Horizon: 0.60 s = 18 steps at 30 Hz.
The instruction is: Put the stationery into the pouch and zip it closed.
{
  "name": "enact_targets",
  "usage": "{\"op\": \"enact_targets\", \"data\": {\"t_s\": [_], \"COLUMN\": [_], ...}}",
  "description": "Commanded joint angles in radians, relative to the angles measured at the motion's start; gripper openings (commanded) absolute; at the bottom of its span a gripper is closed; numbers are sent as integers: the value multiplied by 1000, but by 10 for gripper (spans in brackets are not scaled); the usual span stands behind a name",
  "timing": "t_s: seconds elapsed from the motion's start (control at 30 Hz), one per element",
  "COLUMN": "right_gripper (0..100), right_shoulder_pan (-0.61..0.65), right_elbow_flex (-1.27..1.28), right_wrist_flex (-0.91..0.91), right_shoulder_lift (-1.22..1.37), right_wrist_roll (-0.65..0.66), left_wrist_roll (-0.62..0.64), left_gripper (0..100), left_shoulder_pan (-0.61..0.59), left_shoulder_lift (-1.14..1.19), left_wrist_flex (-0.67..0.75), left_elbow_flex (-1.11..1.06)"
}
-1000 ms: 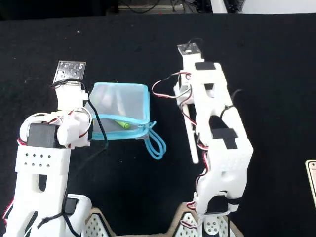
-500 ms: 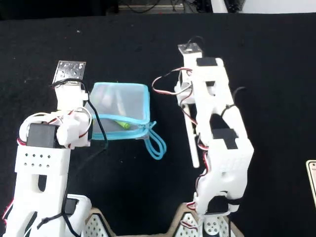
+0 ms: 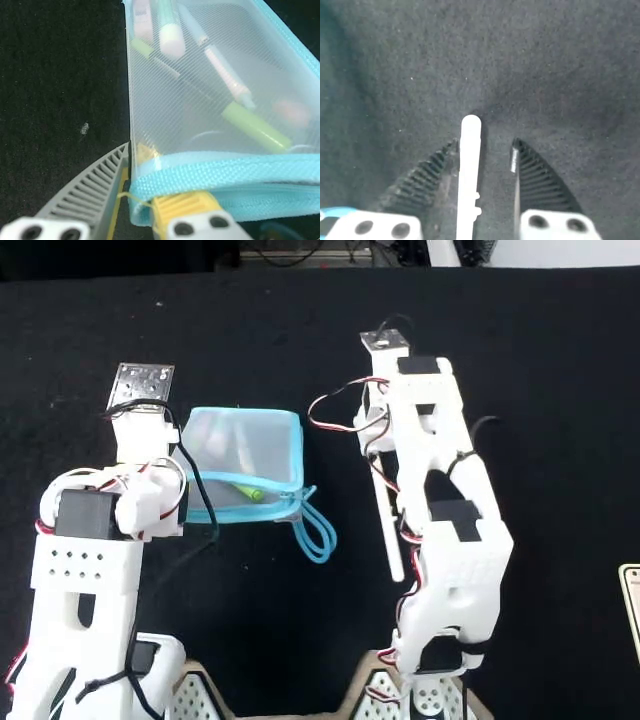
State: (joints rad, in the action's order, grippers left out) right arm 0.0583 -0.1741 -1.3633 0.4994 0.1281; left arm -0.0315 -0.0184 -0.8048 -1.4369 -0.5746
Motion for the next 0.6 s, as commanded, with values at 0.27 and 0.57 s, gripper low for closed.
{"op": "enact_targets", "data": {"t_s": [0.27, 0.57], "right_gripper": [155, 10], "right_shoulder_pan": [25, -38], "right_elbow_flex": [-193, -311], "right_wrist_flex": [-9, -132], "right_shoulder_lift": [185, 174], "right_wrist_roll": [38, 32], "left_wrist_roll": [-5, -5], "left_gripper": [30, 30], "left_shoulder_pan": [-1, -1], "left_shoulder_lift": [8, 8], "left_wrist_flex": [6, 6], "left_elbow_flex": [-16, -16]}}
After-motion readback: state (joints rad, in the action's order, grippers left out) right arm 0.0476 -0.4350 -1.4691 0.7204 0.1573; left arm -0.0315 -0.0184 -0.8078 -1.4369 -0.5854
